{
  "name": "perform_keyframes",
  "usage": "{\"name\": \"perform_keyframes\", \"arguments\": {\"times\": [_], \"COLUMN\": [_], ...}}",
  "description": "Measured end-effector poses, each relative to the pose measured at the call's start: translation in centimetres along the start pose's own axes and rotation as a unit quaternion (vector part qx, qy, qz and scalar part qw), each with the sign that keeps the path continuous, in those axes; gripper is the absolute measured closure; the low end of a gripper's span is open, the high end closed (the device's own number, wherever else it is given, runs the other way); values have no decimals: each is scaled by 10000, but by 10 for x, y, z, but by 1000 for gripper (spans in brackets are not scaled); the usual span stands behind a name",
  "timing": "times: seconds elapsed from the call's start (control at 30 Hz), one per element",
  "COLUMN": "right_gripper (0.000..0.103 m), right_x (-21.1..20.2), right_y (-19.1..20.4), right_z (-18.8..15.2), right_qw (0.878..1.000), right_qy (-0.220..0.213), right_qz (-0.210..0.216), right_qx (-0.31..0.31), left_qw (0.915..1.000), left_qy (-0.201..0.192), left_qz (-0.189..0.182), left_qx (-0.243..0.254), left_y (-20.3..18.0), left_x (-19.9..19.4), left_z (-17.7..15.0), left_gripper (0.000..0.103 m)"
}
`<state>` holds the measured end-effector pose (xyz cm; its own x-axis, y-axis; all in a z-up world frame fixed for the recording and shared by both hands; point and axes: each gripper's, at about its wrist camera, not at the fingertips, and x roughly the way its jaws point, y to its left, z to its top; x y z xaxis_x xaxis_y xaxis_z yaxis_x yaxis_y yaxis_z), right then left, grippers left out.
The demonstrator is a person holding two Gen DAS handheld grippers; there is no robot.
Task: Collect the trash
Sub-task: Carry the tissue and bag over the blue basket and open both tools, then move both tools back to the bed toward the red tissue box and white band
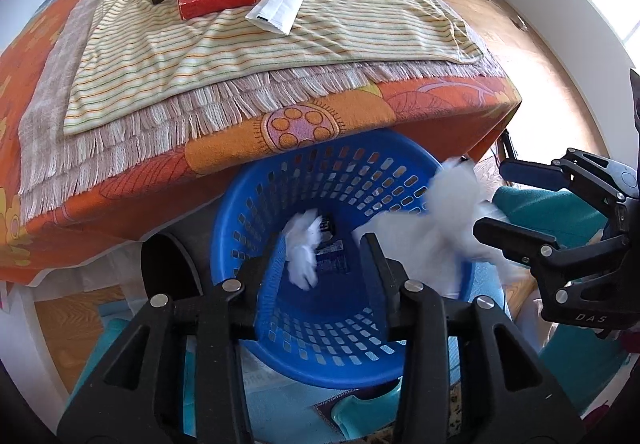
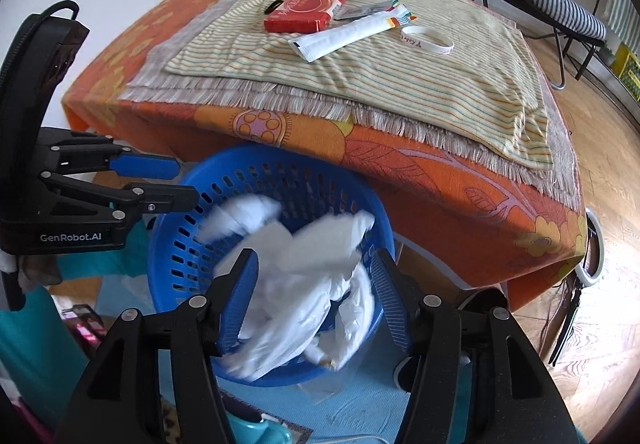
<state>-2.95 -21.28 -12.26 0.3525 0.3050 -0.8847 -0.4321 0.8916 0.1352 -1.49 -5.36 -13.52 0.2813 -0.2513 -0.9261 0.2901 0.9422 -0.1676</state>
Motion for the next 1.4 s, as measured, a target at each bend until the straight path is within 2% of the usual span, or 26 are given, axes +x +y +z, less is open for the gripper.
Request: {"name": "perform_keyframes", "arguments": {"times": [0.2, 0.4, 0.47, 0.53, 0.7, 0.83, 0.87, 0.9, 0.93, 1.23, 1.4], "right_gripper": [40, 40, 40, 40, 39, 39, 39, 39, 39, 35, 35], "right_x": [0, -1, -2, -3, -7, -13, -15, -18, -20, -35, -27], "right_y": [-3, -5, -6, -7, -12, -21, -23, -26, -27, -49, -77], "right_z": [1, 4, 5, 6, 13, 22, 25, 29, 32, 87, 129], "right_qw": [10000, 9999, 9999, 9998, 9995, 9984, 9980, 9977, 9974, 9964, 9945], "right_qy": [0, -35, -42, -60, -131, -181, -210, -237, -258, -548, -625], "right_qz": [17, 35, 45, 54, 79, 174, 190, 200, 218, 134, 79], "right_qx": [85, 123, 137, 158, 273, 505, 565, 609, 631, 632, 836], "left_qw": [10000, 9999, 9999, 9999, 9997, 9988, 9985, 9981, 9977, 9935, 9919], "left_qy": [42, 32, 22, -36, -189, -266, -278, -295, -332, -712, -694], "left_qz": [-1, -32, -40, -57, -33, -111, -116, -112, -113, 169, 181], "left_qx": [-39, -92, -102, -130, -180, -403, -461, -520, -576, -868, -1051], "left_y": [2, 2, 2, 2, 4, 14, 16, 19, 22, 57, 80], "left_x": [2, 0, -1, -4, -12, -21, -22, -25, -27, -38, -22], "left_z": [1, 5, 8, 12, 27, 48, 52, 57, 64, 134, 172], "left_gripper": [64, 64, 60, 46, 44, 42, 39, 29, 25, 25, 25]}}
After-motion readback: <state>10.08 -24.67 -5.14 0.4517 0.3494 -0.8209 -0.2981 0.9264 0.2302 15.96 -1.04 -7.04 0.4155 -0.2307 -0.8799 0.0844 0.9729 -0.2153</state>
